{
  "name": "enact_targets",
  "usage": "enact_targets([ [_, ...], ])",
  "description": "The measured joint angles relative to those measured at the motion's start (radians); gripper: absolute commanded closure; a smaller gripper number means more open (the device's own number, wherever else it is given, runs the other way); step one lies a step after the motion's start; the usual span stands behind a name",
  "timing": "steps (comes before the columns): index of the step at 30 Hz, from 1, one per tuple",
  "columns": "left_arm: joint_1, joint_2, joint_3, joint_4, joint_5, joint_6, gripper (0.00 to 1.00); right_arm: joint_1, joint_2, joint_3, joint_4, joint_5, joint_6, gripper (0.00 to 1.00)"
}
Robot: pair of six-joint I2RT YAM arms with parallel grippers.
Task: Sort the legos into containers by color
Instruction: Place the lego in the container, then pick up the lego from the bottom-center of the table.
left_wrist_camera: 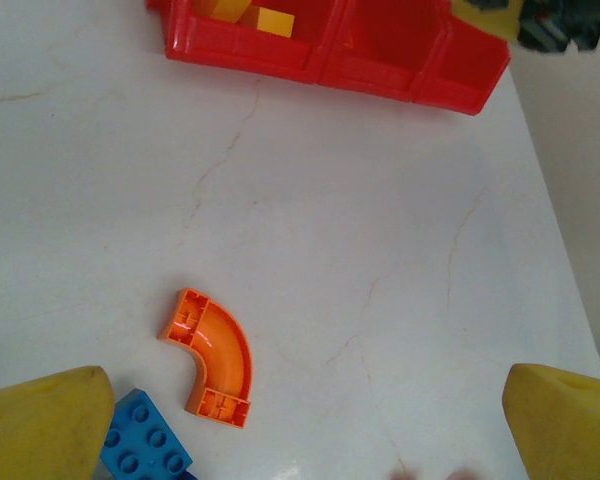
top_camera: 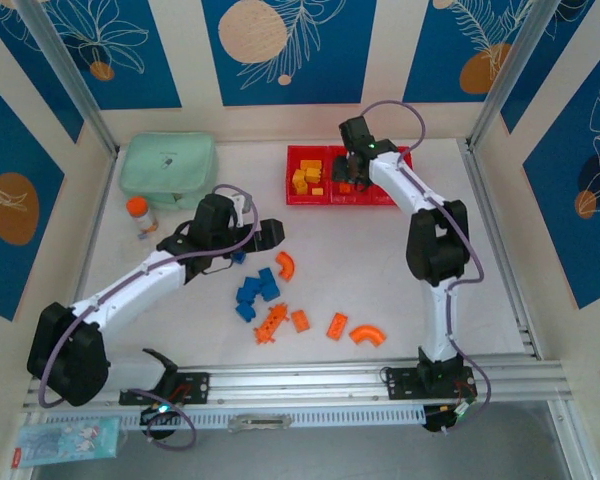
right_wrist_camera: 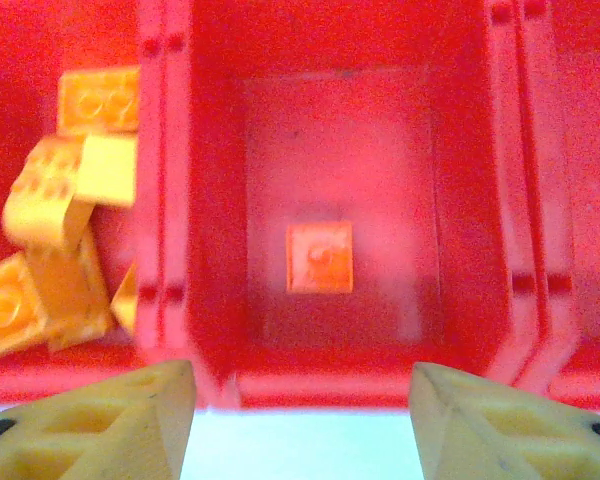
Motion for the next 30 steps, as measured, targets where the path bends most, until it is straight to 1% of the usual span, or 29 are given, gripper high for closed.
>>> enact_targets([
  [5,-0.002,-0.079,-0.030,0.000,0.010,-0.001,0.01,0.045,-0.230,-0.236,0.006,-0.057,0.020,0.35],
  [10,-0.023,-0.139,-0.087,-0.017,0.009,-0.011,0.01,0.093,-0.423,-0.467,-0.002,-0.088,0.056,0.32],
  [12,-0.043,-0.162,-0.111,-0.023,0.003,-0.021,0.01,0.116,-0.493,-0.565,-0.013,-0.096,0.073,0.31],
  [17,-0.132,-0.198,-0.156,-0.027,-0.026,-0.047,0.01,0.191,-0.634,-0.755,-0.064,-0.102,0.143,0.29],
  [23,-0.222,-0.202,-0.192,-0.024,-0.079,-0.076,0.01,0.300,-0.747,-0.931,-0.074,-0.120,0.254,0.28],
  [27,-0.277,-0.202,-0.225,-0.013,-0.118,-0.109,0.01,0.361,-0.760,-1.012,-0.067,-0.124,0.333,0.28],
  [30,-0.299,-0.202,-0.244,0.001,-0.141,-0.133,0.01,0.405,-0.760,-1.060,-0.042,-0.125,0.385,0.28],
])
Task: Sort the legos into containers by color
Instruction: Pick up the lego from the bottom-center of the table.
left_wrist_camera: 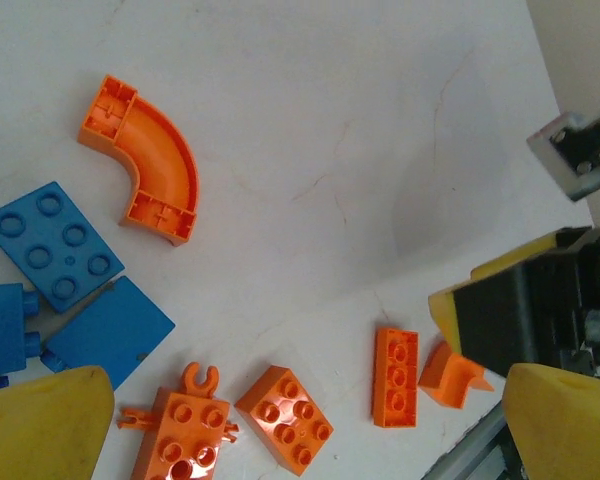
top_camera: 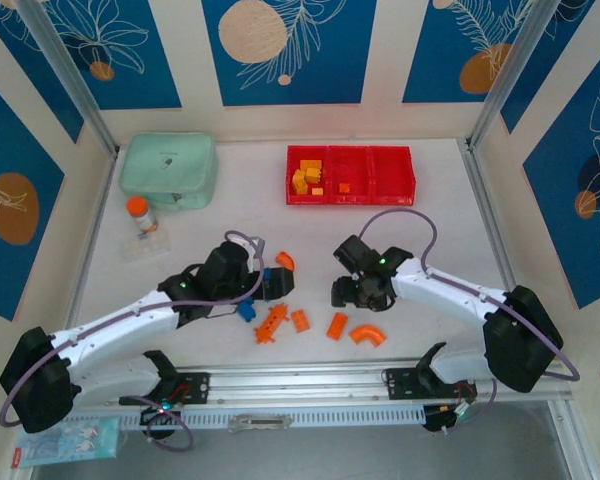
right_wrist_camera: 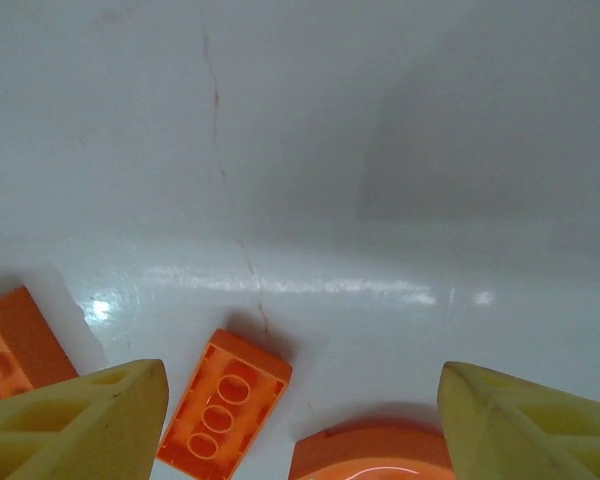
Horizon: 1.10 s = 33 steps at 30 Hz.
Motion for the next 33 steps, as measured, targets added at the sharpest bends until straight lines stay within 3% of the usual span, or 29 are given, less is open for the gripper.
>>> enact_targets([
  [16,-0.008,-0.010,-0.005,-0.002,-0.052,-0.020,0.01,0.179,0.120,-0.036,0.106,0.005,0.144,0.29],
  [25,-0.008,-0.085,-0.006,-0.039,-0.087,-0.018,0.01,0.262,0.167,0.010,0.106,0.035,0.159,0.41],
  [33,-0.008,-0.115,-0.009,-0.060,-0.108,-0.018,0.01,0.269,0.220,0.038,0.106,0.062,0.158,0.48],
])
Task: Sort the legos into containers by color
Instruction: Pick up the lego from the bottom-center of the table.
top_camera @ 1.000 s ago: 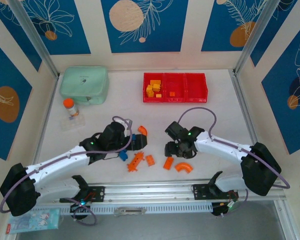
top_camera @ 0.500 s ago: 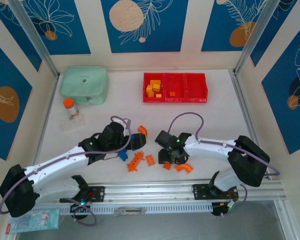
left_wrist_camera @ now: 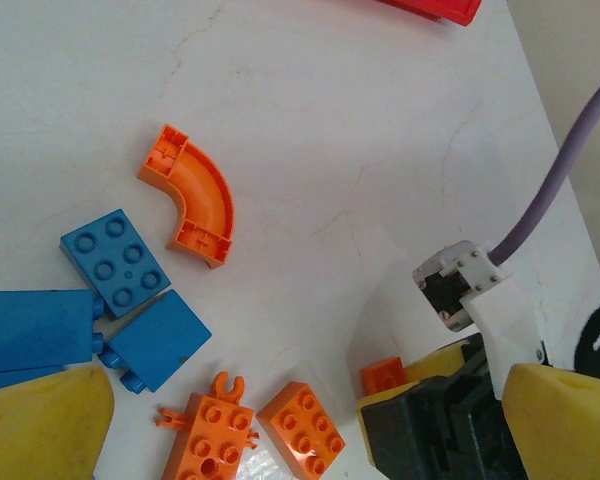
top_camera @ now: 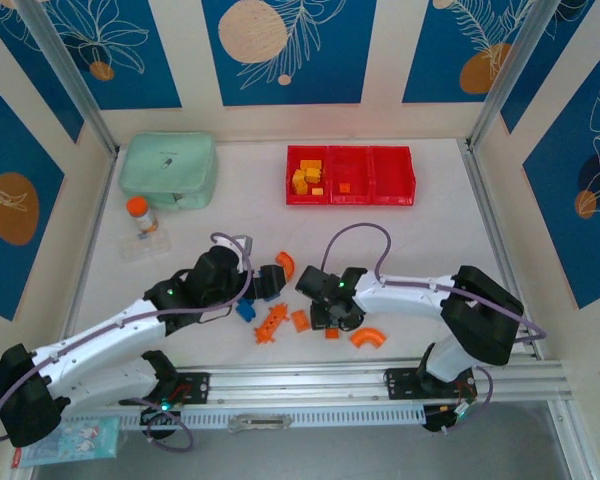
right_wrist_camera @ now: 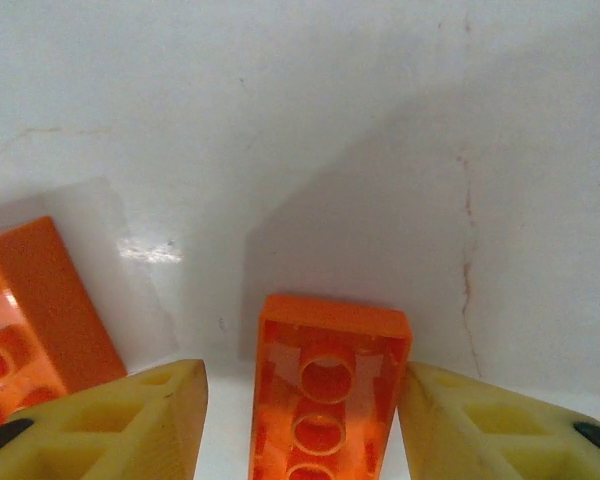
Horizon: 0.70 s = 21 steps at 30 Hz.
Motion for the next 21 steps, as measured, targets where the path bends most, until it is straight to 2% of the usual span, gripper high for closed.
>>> enact_targets([
  [10,0.000,-0.001,0.000,-0.003,-0.002,0.015,0.01,0.018,0.025,0.021,-0.021,0.023,-0.009,0.65],
  [16,0.000,-0.001,0.000,-0.003,-0.005,0.026,0.01,0.003,0.018,0.044,-0.023,0.042,-0.034,0.66],
  [21,0.001,-0.001,0.006,-0.029,-0.023,0.058,0.01,-0.082,-0.043,0.100,-0.039,0.054,-0.105,0.67],
])
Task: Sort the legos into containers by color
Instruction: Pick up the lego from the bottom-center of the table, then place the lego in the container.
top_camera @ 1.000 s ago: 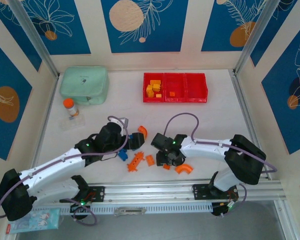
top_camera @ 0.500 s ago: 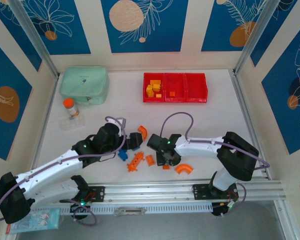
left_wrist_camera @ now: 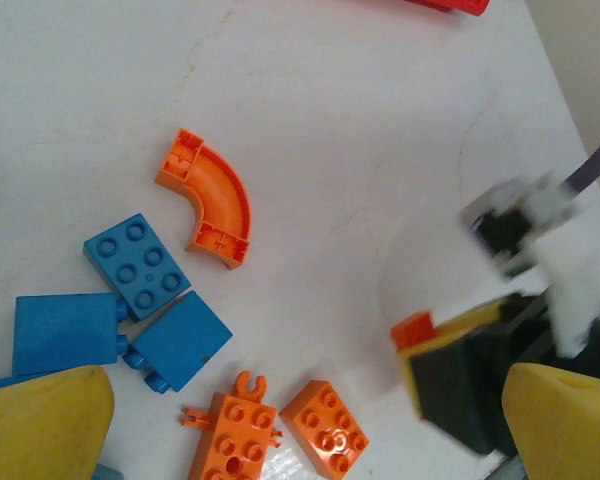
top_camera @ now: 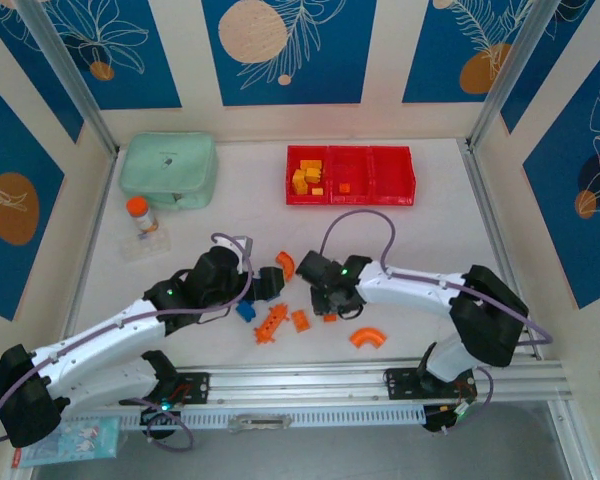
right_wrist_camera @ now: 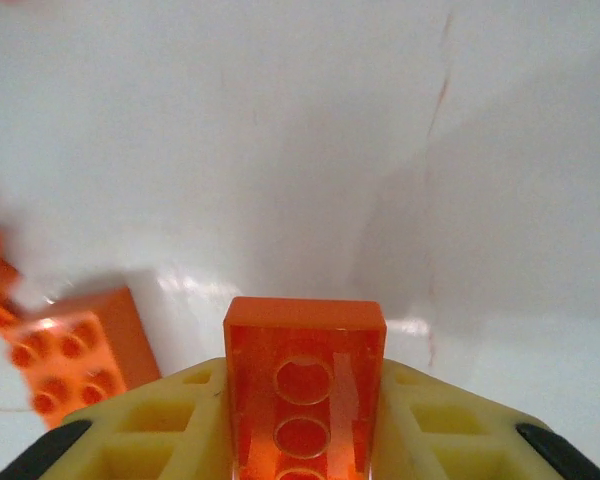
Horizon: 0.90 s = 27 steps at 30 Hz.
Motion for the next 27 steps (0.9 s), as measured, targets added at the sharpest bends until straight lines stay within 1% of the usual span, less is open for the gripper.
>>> enact_targets([
  [2,0.004,0.001,0.016,-0.021,-0.010,0.020,0.01,-0.055,-0.024,0.034,0.002,0.002,-0.036,0.66],
  [6,0.027,0.019,0.066,-0.041,-0.018,0.055,0.01,-0.209,-0.036,0.130,0.015,0.003,-0.118,0.66],
  [11,0.080,0.065,0.109,-0.039,-0.002,0.085,0.01,-0.365,0.007,0.265,0.062,0.015,-0.224,0.66],
  [13,0.106,0.092,0.119,-0.036,0.014,0.095,0.01,-0.421,0.066,0.339,0.081,0.019,-0.266,0.66],
  [18,0.164,0.158,0.143,-0.014,0.066,0.100,0.01,-0.521,0.256,0.523,0.123,0.020,-0.353,0.66],
  [25,0.230,0.245,0.192,0.019,0.129,0.100,0.01,-0.598,0.562,0.845,0.130,0.021,-0.441,0.66],
  [26,0.236,0.251,0.197,0.021,0.134,0.100,0.01,-0.604,0.599,0.890,0.126,0.021,-0.451,0.65],
  [27,0.243,0.258,0.203,0.021,0.137,0.101,0.01,-0.611,0.645,0.948,0.118,0.022,-0.461,0.62],
])
